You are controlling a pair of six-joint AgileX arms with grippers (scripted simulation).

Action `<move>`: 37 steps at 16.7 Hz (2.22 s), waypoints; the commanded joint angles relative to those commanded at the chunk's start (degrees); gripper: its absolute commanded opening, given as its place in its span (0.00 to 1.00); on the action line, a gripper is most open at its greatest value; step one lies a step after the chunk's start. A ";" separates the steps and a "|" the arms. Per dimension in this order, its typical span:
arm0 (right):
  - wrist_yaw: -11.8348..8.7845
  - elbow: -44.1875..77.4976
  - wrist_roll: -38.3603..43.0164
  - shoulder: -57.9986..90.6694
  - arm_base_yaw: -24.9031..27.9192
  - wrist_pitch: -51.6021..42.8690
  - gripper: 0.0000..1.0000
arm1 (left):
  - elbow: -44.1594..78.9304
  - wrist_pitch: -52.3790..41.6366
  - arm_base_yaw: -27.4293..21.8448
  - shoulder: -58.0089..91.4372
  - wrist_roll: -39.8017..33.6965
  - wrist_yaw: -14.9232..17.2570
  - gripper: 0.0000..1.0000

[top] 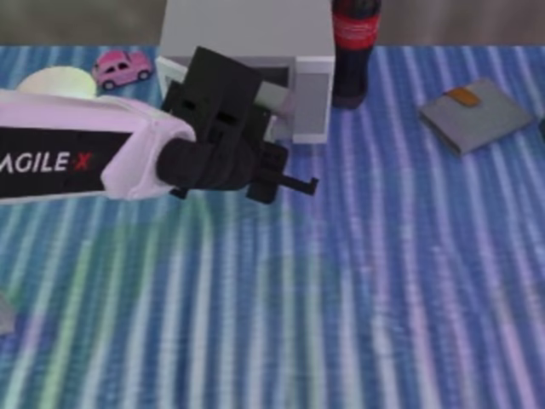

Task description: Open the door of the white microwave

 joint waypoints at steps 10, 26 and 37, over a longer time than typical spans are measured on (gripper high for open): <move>0.00 0.00 0.00 0.00 0.00 0.00 1.00 | -2.28 0.67 1.61 -1.68 3.54 2.33 0.00; 0.00 0.00 0.00 0.00 0.00 0.00 1.00 | -2.28 0.67 1.61 -1.68 3.54 2.33 0.00; 0.00 0.00 0.00 0.00 0.00 0.00 1.00 | -3.42 0.94 2.33 -2.74 5.61 4.41 0.00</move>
